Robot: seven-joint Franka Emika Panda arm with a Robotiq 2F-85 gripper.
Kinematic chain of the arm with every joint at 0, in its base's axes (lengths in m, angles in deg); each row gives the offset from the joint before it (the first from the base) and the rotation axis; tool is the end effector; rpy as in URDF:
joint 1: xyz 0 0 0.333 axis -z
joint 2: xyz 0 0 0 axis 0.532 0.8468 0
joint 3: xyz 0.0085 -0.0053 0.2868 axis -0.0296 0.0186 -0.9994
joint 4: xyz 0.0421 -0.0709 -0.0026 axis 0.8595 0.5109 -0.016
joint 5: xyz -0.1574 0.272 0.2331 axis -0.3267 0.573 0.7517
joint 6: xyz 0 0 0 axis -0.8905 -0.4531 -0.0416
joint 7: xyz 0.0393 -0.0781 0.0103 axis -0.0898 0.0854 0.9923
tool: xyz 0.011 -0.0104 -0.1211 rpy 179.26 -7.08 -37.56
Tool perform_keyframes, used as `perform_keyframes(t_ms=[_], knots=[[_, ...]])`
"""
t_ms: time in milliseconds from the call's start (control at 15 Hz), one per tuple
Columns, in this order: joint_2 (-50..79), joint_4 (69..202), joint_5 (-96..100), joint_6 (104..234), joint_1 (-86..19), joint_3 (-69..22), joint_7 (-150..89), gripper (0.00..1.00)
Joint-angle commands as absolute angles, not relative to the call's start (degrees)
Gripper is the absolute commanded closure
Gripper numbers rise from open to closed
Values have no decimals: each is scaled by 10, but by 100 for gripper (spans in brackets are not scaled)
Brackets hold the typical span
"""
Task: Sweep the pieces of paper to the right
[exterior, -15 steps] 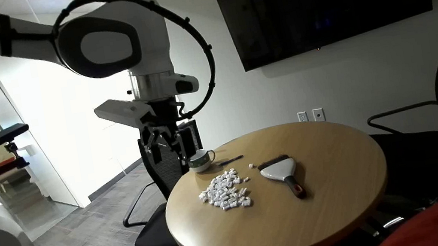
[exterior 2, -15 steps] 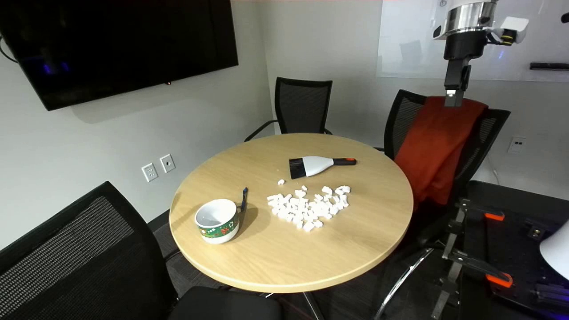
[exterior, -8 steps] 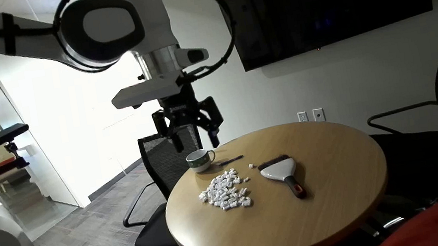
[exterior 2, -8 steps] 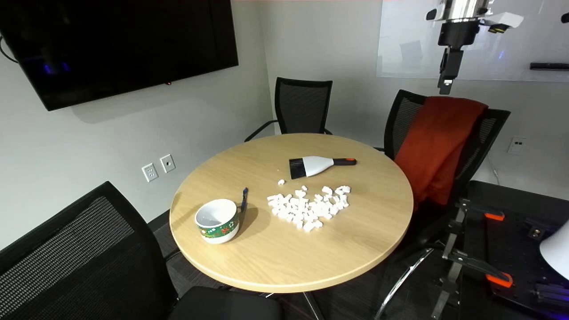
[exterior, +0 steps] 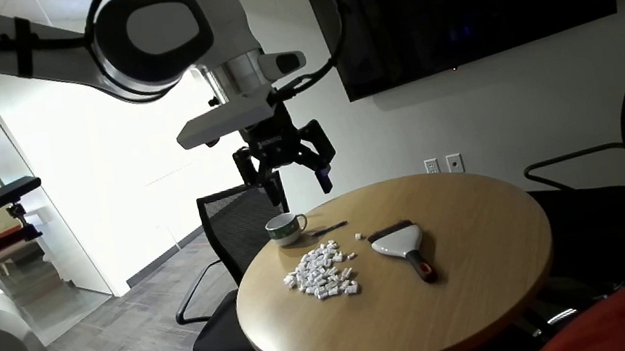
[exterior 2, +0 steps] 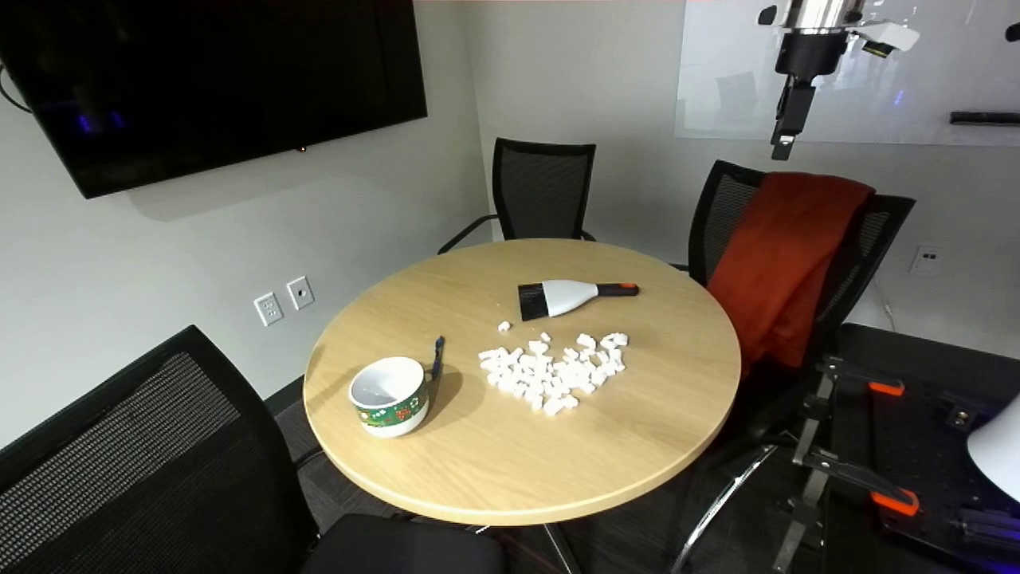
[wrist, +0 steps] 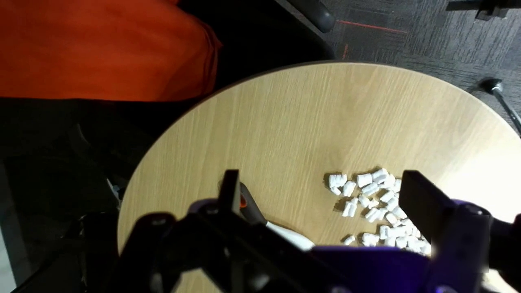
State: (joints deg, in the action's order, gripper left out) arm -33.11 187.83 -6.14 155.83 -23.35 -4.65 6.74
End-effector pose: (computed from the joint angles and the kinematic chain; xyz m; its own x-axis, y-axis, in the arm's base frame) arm 0.3501 -0.2209 0.4169 0.9828 0.1527 0.1038 0.1495 -0.9880 0.0382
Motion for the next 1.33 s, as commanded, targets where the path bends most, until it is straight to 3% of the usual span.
perform_keyframes(t_ms=[0, 267, 667, 933, 1267], knots=[[-296, 1868, -115, 1639, -219, -60, 88, 0], [-205, 1821, -107, 1743, -246, -17, 197, 0], [-89, 1750, 138, 1773, -376, 123, 487, 0], [-88, 1771, 143, 1781, -283, 33, 483, 0], [-78, 1765, 165, 1791, -277, 25, 492, 0]])
